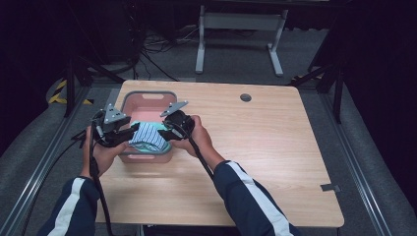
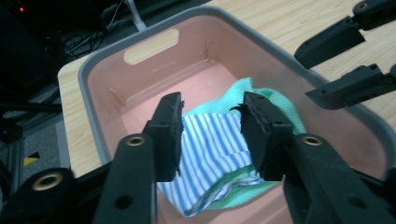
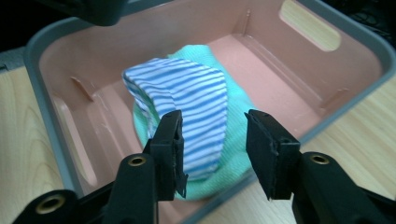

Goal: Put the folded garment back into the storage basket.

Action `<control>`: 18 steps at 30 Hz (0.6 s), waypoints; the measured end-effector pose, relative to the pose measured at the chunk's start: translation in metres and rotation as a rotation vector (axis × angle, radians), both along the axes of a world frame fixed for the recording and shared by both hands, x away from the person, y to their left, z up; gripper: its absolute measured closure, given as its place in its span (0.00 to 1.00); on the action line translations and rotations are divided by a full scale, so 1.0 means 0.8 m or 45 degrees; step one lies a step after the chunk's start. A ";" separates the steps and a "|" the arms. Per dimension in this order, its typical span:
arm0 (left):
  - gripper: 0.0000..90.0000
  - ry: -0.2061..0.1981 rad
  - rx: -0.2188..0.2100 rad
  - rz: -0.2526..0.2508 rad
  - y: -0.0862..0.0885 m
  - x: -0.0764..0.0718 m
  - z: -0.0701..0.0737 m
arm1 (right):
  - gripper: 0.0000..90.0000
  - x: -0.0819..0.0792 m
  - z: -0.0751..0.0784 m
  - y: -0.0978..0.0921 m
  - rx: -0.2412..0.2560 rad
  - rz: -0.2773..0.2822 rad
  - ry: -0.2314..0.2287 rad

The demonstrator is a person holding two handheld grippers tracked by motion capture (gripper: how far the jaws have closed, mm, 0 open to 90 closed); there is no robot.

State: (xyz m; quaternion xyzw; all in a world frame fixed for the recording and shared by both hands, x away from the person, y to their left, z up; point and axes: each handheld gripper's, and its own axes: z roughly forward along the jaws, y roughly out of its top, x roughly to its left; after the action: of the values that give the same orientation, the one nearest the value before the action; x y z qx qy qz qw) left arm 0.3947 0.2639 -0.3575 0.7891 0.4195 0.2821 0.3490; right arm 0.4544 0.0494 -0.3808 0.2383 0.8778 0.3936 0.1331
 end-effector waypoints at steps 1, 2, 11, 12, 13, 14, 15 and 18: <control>0.61 -0.005 0.001 -0.006 -0.002 -0.001 0.001 | 0.61 -0.001 0.002 -0.003 -0.003 -0.003 -0.002; 0.60 -0.005 0.002 -0.011 -0.005 -0.003 0.002 | 0.61 -0.001 0.003 -0.005 -0.007 0.001 -0.008; 0.52 -0.014 0.019 -0.081 -0.032 -0.014 0.006 | 0.55 -0.011 0.015 -0.034 -0.061 -0.026 -0.083; 0.52 -0.017 0.021 -0.084 -0.035 -0.014 0.006 | 0.55 -0.012 0.016 -0.038 -0.064 -0.027 -0.091; 0.51 -0.013 0.021 -0.092 -0.038 -0.015 0.006 | 0.54 -0.013 0.017 -0.041 -0.066 -0.033 -0.096; 0.51 -0.012 0.027 -0.098 -0.041 -0.015 0.006 | 0.53 -0.014 0.018 -0.044 -0.069 -0.032 -0.103; 0.50 -0.016 0.030 -0.105 -0.043 -0.015 0.006 | 0.52 -0.015 0.018 -0.047 -0.076 -0.035 -0.106; 0.50 -0.013 0.025 -0.120 -0.050 -0.017 0.006 | 0.51 -0.019 0.019 -0.056 -0.089 -0.037 -0.119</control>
State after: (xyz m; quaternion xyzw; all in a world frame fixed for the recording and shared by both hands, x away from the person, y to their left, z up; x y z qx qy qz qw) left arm 0.3809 0.2235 -0.3531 0.8099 0.3774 0.2735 0.3561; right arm 0.4391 0.0049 -0.3656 0.2277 0.8803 0.3714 0.1878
